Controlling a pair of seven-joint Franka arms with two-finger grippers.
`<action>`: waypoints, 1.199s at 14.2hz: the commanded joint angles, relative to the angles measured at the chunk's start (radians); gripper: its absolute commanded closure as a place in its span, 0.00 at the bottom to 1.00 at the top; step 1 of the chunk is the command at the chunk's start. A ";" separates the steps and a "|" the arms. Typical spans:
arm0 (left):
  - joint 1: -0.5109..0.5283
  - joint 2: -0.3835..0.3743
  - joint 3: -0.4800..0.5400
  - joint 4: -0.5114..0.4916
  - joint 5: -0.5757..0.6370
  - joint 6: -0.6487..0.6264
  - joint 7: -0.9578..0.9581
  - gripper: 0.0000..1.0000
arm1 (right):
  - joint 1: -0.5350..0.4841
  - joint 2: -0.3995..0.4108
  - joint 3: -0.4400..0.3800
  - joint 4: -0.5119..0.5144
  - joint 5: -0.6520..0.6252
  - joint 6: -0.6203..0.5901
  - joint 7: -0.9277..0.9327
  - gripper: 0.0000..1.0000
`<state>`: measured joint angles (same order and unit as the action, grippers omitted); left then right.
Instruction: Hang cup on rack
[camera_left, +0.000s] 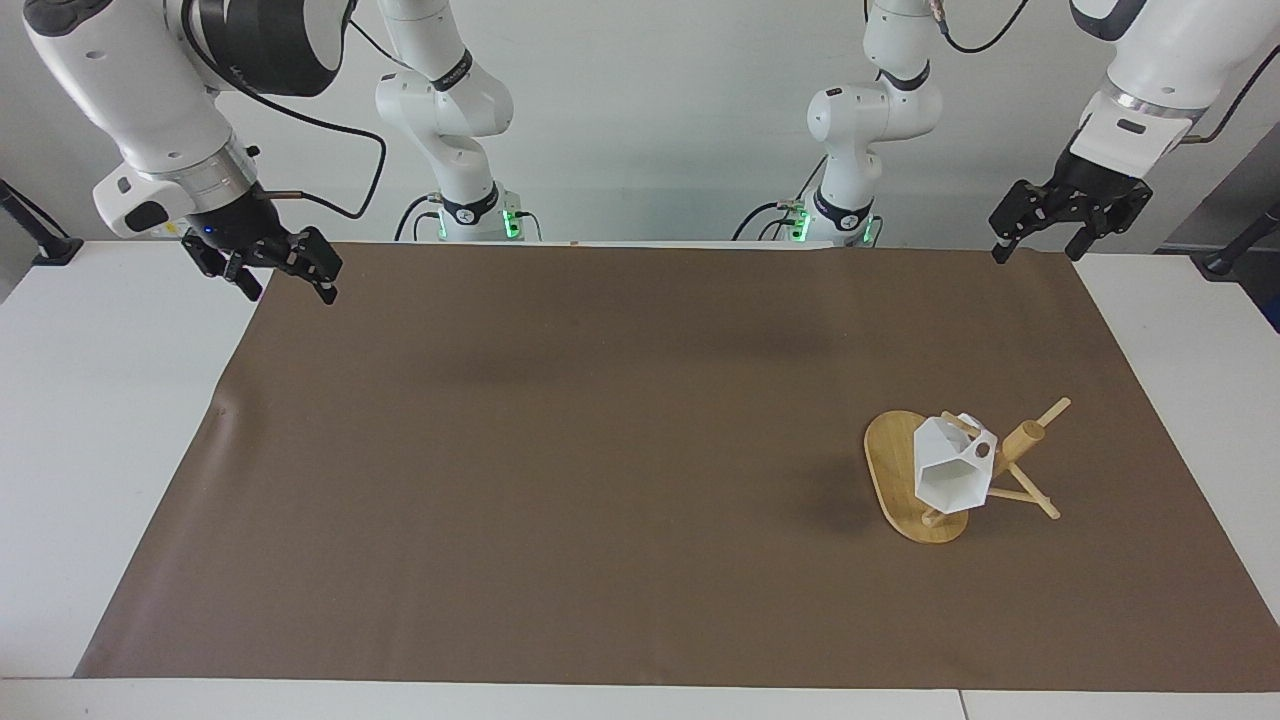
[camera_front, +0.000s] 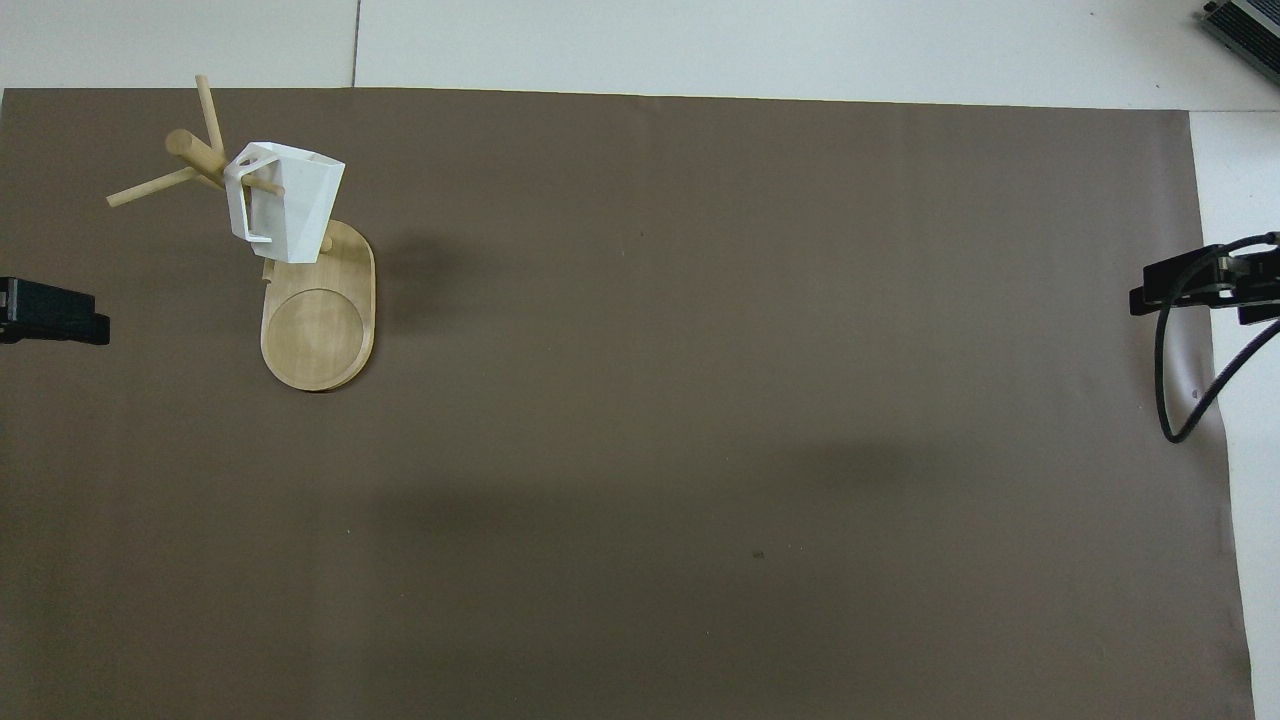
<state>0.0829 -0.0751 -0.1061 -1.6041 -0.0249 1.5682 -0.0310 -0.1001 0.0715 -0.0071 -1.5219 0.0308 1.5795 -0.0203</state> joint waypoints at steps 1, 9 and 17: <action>-0.012 -0.006 0.005 -0.028 -0.007 0.038 -0.015 0.00 | -0.003 -0.026 0.004 -0.032 -0.006 0.010 0.017 0.00; -0.028 -0.025 0.002 -0.073 -0.007 0.084 -0.013 0.00 | -0.003 -0.026 0.004 -0.032 -0.006 0.010 0.016 0.00; -0.029 -0.025 0.002 -0.073 -0.007 0.076 -0.003 0.00 | -0.003 -0.026 0.004 -0.032 -0.006 0.011 0.016 0.00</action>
<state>0.0671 -0.0737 -0.1144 -1.6452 -0.0254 1.6372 -0.0333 -0.1001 0.0715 -0.0071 -1.5219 0.0308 1.5795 -0.0203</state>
